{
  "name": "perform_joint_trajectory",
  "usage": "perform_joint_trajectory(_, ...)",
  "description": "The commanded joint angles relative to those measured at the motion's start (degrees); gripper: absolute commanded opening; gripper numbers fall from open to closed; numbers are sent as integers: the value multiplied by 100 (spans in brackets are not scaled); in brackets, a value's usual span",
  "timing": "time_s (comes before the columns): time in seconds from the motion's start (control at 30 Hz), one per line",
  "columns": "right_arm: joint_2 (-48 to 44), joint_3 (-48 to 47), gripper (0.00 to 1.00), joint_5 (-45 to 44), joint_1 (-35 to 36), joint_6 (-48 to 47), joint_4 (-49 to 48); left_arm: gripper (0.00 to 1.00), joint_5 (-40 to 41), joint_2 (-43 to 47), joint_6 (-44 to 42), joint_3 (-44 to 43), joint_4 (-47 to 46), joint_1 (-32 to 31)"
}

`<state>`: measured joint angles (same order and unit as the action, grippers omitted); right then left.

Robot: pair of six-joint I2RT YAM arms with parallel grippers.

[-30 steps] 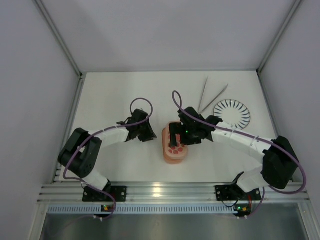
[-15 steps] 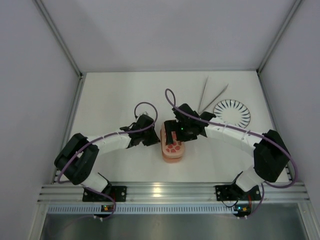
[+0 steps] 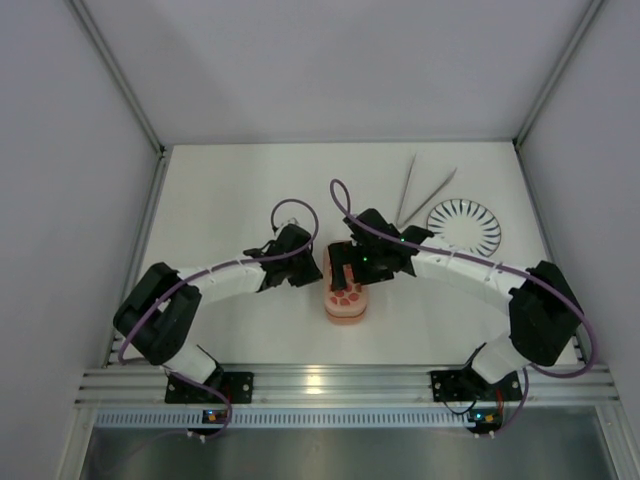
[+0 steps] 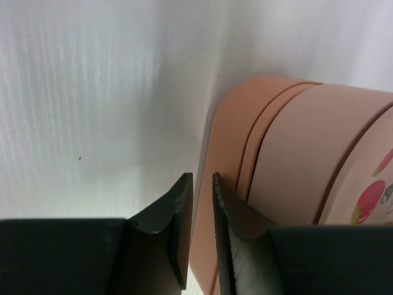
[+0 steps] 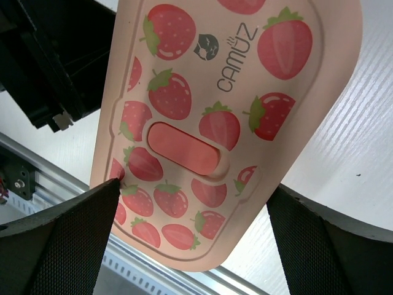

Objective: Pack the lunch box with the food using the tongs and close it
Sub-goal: Place the packing box on the packing box.

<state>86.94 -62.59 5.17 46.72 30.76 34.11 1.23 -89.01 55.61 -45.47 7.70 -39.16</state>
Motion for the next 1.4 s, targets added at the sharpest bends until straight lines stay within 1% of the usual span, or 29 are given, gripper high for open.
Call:
perform_joint_trajectory(0.0,-265,80,99,195,74,-71,-466,25,8,-125,11,-339,-243,-31)
perform_joint_trajectory(0.4,-493,150,100,379,153,-97,-432,25,-18,-397,-59,-647,-208,-31)
perform_joint_trajectory(0.6,-686,352,99,301,268,-27,-440,25,-9,-564,-121,-857,-120,-31)
perform_joint_trajectory(0.7,-836,405,100,-128,267,70,-221,25,0,-591,-139,-902,-94,-31)
perform_joint_trajectory(0.73,-967,388,100,-583,250,157,-133,25,8,-582,-147,-893,-68,-31)
perform_joint_trajectory(0.83,-1187,291,99,-1104,110,272,96,25,52,-565,-147,-841,-59,-31)
perform_joint_trajectory(0.93,-1328,212,99,-1036,-110,246,52,25,61,-547,-165,-849,-6,-22)
perform_joint_trajectory(1.03,-1328,28,100,-1254,-303,263,166,25,87,-538,-174,-849,29,-22)
perform_joint_trajectory(1.17,-1092,-157,99,-1194,-620,228,70,25,79,-538,-174,-832,64,-31)
perform_joint_trajectory(1.23,-847,-306,99,-1237,-664,167,123,25,96,-521,-182,-831,82,-31)
perform_joint_trajectory(1.37,-678,-219,99,-1080,-682,184,-62,25,123,-547,-218,-867,144,-31)
